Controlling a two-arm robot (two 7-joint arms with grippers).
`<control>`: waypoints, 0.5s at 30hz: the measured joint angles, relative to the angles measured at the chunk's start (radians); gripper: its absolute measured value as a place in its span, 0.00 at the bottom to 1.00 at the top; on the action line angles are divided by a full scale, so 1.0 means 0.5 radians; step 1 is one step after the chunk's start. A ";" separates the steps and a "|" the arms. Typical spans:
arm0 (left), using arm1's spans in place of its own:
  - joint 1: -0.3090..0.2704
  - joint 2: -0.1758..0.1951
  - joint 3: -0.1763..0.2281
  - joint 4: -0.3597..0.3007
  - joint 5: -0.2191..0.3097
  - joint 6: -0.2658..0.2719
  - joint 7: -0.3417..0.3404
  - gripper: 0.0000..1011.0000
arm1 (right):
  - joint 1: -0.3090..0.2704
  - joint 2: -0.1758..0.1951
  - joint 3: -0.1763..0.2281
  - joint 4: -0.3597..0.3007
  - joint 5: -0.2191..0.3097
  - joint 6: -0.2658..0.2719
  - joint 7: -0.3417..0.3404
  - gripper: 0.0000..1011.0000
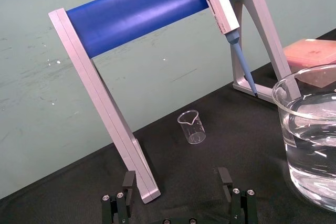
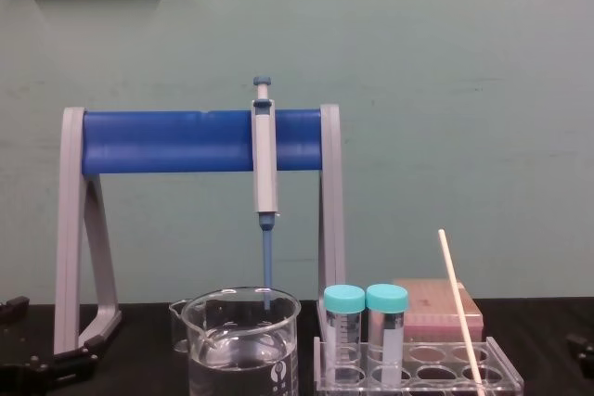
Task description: Hold the thermometer with one hand and immerse one end into the beaker, then reinsert it into the test tube rack.
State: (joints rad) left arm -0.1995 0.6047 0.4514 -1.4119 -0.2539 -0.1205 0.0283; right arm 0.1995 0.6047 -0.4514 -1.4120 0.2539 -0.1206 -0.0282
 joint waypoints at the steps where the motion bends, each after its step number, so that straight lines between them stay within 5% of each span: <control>1: 0.000 0.000 0.000 0.000 0.000 0.000 0.000 0.99 | 0.000 0.000 0.000 0.000 0.000 0.000 0.000 0.99; 7: 0.000 0.000 0.000 0.000 0.000 0.000 0.000 0.99 | 0.000 0.000 0.000 0.000 0.000 0.000 0.000 0.99; 15: 0.000 0.000 0.000 0.000 0.000 0.000 0.000 0.99 | -0.087 0.021 0.157 -0.126 0.193 -0.010 0.126 0.99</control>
State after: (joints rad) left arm -0.1996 0.6047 0.4514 -1.4120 -0.2539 -0.1205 0.0283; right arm 0.1558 0.6151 -0.3731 -1.4748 0.3505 -0.1258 0.0346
